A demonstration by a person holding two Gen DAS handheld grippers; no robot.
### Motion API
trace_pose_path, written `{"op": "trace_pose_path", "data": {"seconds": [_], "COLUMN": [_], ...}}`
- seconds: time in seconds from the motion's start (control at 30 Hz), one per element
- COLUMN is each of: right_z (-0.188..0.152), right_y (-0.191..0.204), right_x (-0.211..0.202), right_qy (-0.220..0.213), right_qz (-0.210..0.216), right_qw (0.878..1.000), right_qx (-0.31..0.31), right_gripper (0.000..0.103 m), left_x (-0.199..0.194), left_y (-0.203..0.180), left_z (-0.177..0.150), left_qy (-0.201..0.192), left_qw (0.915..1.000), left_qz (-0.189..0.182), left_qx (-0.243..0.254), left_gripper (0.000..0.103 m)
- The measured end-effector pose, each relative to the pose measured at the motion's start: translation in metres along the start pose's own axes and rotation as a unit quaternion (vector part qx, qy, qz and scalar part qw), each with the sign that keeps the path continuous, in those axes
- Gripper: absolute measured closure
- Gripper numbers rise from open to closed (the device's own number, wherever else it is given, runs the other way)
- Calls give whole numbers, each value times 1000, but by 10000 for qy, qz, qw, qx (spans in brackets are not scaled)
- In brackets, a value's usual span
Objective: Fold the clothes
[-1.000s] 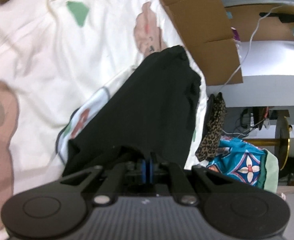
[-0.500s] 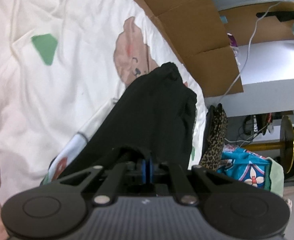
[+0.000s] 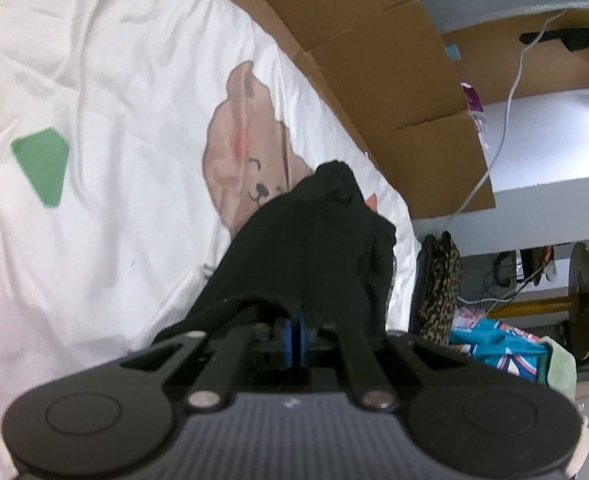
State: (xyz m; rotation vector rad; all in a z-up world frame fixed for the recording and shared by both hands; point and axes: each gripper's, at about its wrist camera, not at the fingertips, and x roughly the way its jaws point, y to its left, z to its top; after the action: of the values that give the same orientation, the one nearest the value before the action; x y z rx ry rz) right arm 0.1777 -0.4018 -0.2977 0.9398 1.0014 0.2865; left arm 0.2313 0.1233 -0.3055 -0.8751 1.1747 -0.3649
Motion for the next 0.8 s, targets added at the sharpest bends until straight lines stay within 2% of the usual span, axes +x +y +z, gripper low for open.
{"op": "trace_pose_path", "data": {"seconds": [0.6, 0.8], "right_z": [50, 58], "right_y": [9, -2], "right_x": [16, 28], "right_qy": [-189, -180], "right_qz": [71, -54], "right_qw": [9998, 9998], "right_qx": [-76, 2], "right_gripper": [100, 98], "left_x": [14, 36], "left_y": [-13, -1], "left_z": [41, 52], "left_qy": [-210, -201], "left_qw": [9993, 9996], "left_qz": [-311, -124], "left_qx": [-89, -172], "left_gripper": [99, 98]}}
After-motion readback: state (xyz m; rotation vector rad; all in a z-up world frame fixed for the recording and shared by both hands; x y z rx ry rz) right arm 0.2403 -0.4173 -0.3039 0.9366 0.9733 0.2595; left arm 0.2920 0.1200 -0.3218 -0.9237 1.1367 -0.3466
